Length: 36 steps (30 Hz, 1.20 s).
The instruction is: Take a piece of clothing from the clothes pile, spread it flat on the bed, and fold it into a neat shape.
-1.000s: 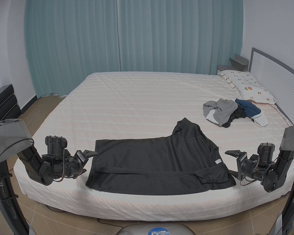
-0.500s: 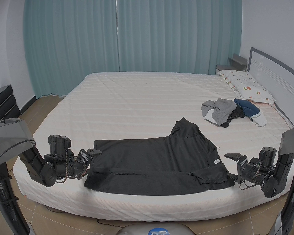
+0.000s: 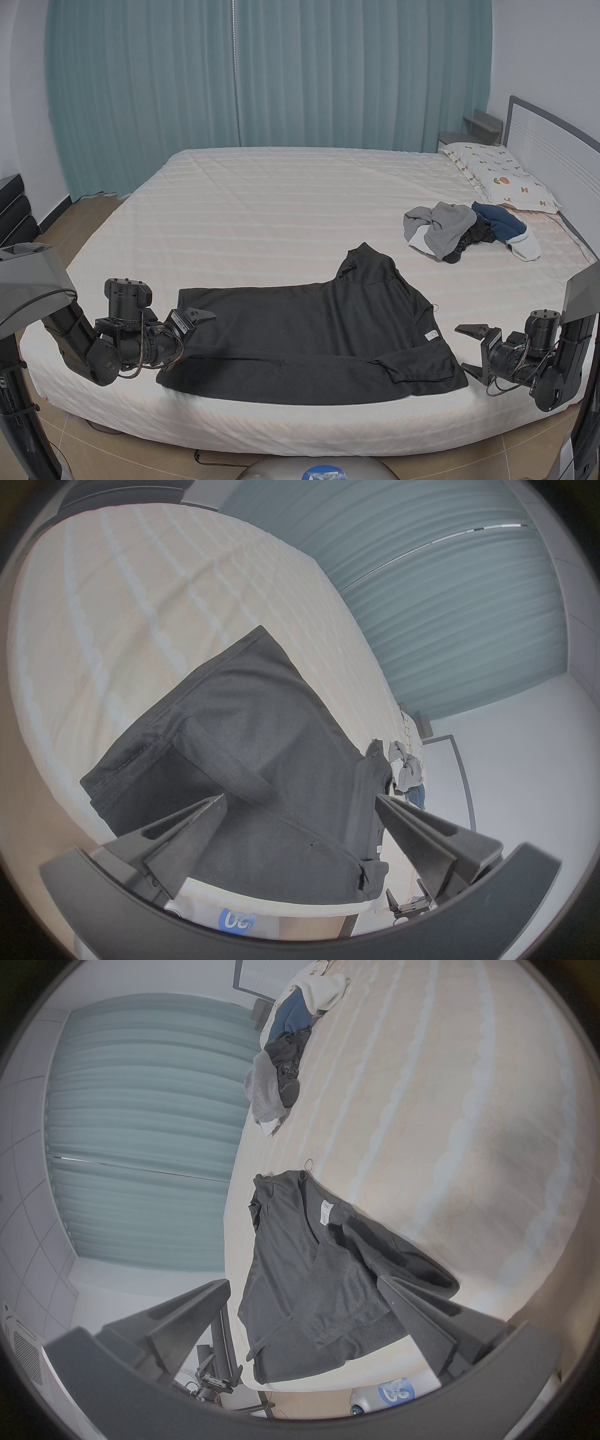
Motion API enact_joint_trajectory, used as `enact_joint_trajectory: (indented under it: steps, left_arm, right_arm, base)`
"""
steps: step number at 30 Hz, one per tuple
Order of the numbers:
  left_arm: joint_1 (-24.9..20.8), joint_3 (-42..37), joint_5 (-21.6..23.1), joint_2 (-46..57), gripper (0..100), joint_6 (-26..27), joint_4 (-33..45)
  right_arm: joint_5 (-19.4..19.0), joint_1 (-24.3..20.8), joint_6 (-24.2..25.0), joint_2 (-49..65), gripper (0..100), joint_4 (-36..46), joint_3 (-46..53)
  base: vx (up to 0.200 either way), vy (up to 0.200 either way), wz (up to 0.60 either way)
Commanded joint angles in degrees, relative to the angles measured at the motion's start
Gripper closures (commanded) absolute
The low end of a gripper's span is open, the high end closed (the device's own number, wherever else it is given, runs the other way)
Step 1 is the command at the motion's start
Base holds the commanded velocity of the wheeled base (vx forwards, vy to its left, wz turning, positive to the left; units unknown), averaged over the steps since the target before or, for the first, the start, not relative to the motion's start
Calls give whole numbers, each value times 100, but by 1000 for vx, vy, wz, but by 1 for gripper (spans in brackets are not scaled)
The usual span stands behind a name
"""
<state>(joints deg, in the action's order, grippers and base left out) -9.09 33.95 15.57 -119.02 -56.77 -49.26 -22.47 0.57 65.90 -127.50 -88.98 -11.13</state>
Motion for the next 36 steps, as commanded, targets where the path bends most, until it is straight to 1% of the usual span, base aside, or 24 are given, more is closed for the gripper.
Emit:
enact_joint_trajectory:
  steps: [1, 6, 8, 11, 13, 18, 22, 31, 33, 36]
  left_arm:
    - [13, -3, -1, 10, 0, -1, -4]
    - [39, 6, -1, 10, 0, 61, 13]
    - [57, -11, -1, 28, 0, 298, 57]
    - [74, -187, -1, 19, 0, 790, 92]
    - [74, -319, -1, 19, 0, 993, 92]
    - [-13, -495, -1, -8, 0, 1230, 136]
    - [-172, -512, -19, -34, 0, 1450, 505]
    - [-444, -539, -27, -104, 0, 1476, 611]
    - [-462, -512, -71, -201, 0, 1494, 602]
    - [-435, -424, -309, -403, 0, 1546, 593]
  right_arm:
    - [-3, 4, -7, -29, 0, -49, 6]
    - [6, -57, -25, -47, 0, -49, 14]
    - [14, -101, -51, -64, 0, -49, 14]
    - [14, -119, -60, -91, 0, -49, 6]
    - [14, -119, -60, -91, 0, -49, 6]
    - [14, -119, -60, -91, 0, -58, 6]
    - [14, -119, -69, -91, 0, -58, 14]
    - [14, -119, -69, -99, 0, -49, 6]
    - [14, -119, -69, -99, 0, -49, 14]
    - [14, -119, -69, -99, 0, -49, 14]
  base:
    - [200, 0, 0]
    - [200, 0, 0]
    - [0, 0, 0]
    - [0, 0, 0]
    - [0, 0, 0]
    - [0, 0, 0]
    - [0, 0, 0]
    - [0, 0, 0]
    - [0, 0, 0]
    - [0, 0, 0]
